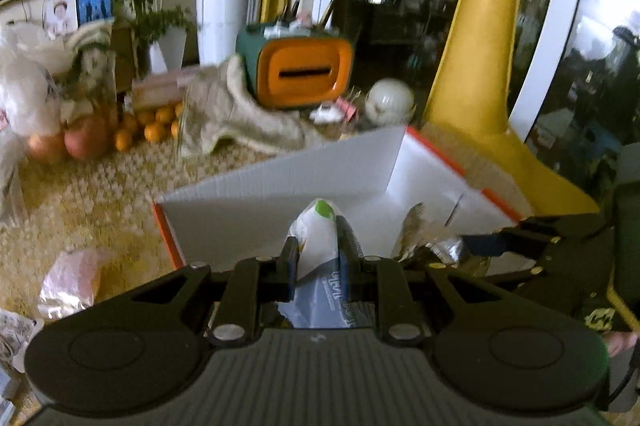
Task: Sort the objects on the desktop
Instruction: 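Carry the bread bag and foil packet into the shoebox and release them, then withdraw both tools from the shoebox toward the remaining table items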
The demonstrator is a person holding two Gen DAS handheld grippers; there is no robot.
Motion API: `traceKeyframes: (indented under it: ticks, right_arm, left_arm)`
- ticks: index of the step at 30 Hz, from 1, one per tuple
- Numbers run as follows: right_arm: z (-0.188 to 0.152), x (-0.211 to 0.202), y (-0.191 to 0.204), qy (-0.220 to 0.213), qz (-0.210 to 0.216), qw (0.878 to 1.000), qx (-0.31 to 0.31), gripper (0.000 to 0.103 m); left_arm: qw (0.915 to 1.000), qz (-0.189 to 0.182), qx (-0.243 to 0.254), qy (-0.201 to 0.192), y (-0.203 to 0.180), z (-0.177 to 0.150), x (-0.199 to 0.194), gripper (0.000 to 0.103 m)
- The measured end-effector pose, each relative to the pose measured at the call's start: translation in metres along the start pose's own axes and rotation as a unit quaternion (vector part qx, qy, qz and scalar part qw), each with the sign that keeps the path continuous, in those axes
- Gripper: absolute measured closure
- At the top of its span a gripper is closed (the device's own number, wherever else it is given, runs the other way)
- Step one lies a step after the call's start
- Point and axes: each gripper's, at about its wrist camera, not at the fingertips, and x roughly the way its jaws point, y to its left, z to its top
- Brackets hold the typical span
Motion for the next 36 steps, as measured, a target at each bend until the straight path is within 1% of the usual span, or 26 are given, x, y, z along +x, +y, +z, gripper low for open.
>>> traceKeyframes:
  ticks: [6, 9, 12, 14, 15, 16, 20, 21, 22, 23, 24, 27, 36]
  right_arm:
    - [-0.001, 0.009, -0.007, 0.014, 0.002, 1.0, 0.01, 0.05]
    - [-0.001, 0.01, -0.005, 0.015, 0.001, 1.0, 0.001, 0.049]
    - [-0.001, 0.009, -0.005, 0.016, 0.007, 1.0, 0.0, 0.047]
    - [-0.001, 0.007, -0.006, 0.01, 0.008, 1.0, 0.002, 0.041]
    - [0.0, 0.005, -0.006, 0.005, 0.008, 1.0, 0.003, 0.036]
    - [0.0, 0.004, -0.006, 0.003, 0.01, 1.0, 0.004, 0.035]
    - [0.003, -0.003, -0.008, -0.002, 0.007, 1.0, 0.003, 0.032]
    - [0.004, -0.005, -0.008, -0.003, 0.008, 1.0, 0.004, 0.032]
    - [0.004, -0.008, -0.009, -0.005, 0.008, 1.0, 0.005, 0.032]
    - [0.004, -0.01, -0.009, -0.007, 0.009, 1.0, 0.005, 0.031]
    - [0.003, -0.012, -0.009, -0.009, 0.009, 1.0, 0.005, 0.031]
    - [0.003, -0.022, -0.006, -0.015, 0.014, 1.0, -0.001, 0.03]
    - [0.001, -0.062, 0.006, -0.043, 0.029, 0.999, -0.011, 0.025]
  left_arm:
    - [0.9994, 0.003, -0.006, 0.034, 0.008, -0.005, 0.022, 0.084]
    - [0.9989, 0.005, -0.005, 0.047, 0.008, -0.008, 0.028, 0.084]
    - [0.9981, 0.008, 0.0, 0.061, 0.008, -0.011, 0.032, 0.084]
    - [0.998, 0.008, 0.003, 0.063, 0.007, -0.013, 0.032, 0.083]
    - [0.998, 0.008, 0.003, 0.063, 0.007, -0.013, 0.031, 0.081]
    - [0.9979, 0.008, 0.003, 0.064, 0.007, -0.013, 0.031, 0.078]
    - [0.9978, 0.014, 0.002, 0.065, 0.008, -0.013, 0.026, 0.073]
    - [0.9979, 0.015, 0.001, 0.063, 0.008, -0.013, 0.024, 0.068]
    - [0.998, 0.016, 0.002, 0.06, 0.008, -0.013, 0.022, 0.053]
    - [0.9983, 0.016, 0.003, 0.056, 0.007, -0.014, 0.02, 0.044]
    - [0.9987, 0.016, 0.006, 0.049, 0.006, -0.014, 0.015, 0.033]
    - [0.9992, 0.014, 0.012, 0.036, 0.004, -0.015, 0.004, 0.032]
    - [0.9998, 0.013, -0.005, 0.011, 0.006, -0.018, -0.036, 0.032]
